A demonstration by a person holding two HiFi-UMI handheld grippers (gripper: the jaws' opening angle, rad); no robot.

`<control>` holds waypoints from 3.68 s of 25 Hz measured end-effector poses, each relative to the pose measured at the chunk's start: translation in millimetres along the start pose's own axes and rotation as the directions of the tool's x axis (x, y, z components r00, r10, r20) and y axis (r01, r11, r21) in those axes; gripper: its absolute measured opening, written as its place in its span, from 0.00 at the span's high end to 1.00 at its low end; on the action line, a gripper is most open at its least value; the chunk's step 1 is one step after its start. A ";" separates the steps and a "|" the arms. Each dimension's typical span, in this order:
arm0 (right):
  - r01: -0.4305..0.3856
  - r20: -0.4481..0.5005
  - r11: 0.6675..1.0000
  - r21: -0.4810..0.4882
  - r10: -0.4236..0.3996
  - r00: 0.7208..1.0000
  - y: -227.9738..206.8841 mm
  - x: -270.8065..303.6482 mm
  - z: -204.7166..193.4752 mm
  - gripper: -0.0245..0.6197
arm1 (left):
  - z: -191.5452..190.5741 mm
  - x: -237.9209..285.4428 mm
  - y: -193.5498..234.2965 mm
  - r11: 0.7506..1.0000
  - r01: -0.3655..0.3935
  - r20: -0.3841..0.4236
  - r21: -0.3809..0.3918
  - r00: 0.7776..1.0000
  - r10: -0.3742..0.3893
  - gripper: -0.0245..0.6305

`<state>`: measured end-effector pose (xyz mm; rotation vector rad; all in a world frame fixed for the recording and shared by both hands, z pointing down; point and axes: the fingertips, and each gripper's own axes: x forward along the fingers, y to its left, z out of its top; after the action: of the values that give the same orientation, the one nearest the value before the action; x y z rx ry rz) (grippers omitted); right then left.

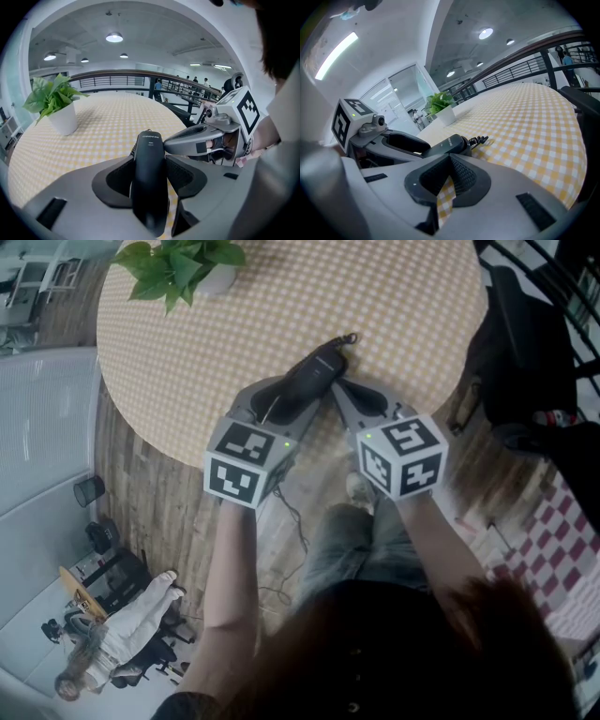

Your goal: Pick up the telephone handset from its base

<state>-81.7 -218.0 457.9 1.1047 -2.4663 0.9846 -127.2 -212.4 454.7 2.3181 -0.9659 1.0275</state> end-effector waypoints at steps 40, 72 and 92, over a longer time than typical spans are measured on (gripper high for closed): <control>-0.044 0.035 0.995 0.085 0.041 0.999 -3.1 -0.1 -0.9 0.95 | -8.6 11.5 -5.2 0.992 -0.022 -0.085 0.124 0.996 0.033 0.56; 0.002 -0.007 0.999 0.050 -0.001 1.000 -3.7 6.2 -4.7 0.95 | 2.5 -2.1 2.0 1.000 -0.001 0.057 -0.004 0.998 0.001 0.61; -0.008 0.000 1.000 -0.005 0.008 1.000 -24.6 -35.5 -2.1 0.95 | -18.4 10.1 -5.9 0.994 -0.084 -0.047 0.064 0.995 0.087 0.54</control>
<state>-39.7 -208.6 454.0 1.0940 -2.4735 0.9801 -126.6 -201.5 473.5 2.3065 -1.0351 1.1598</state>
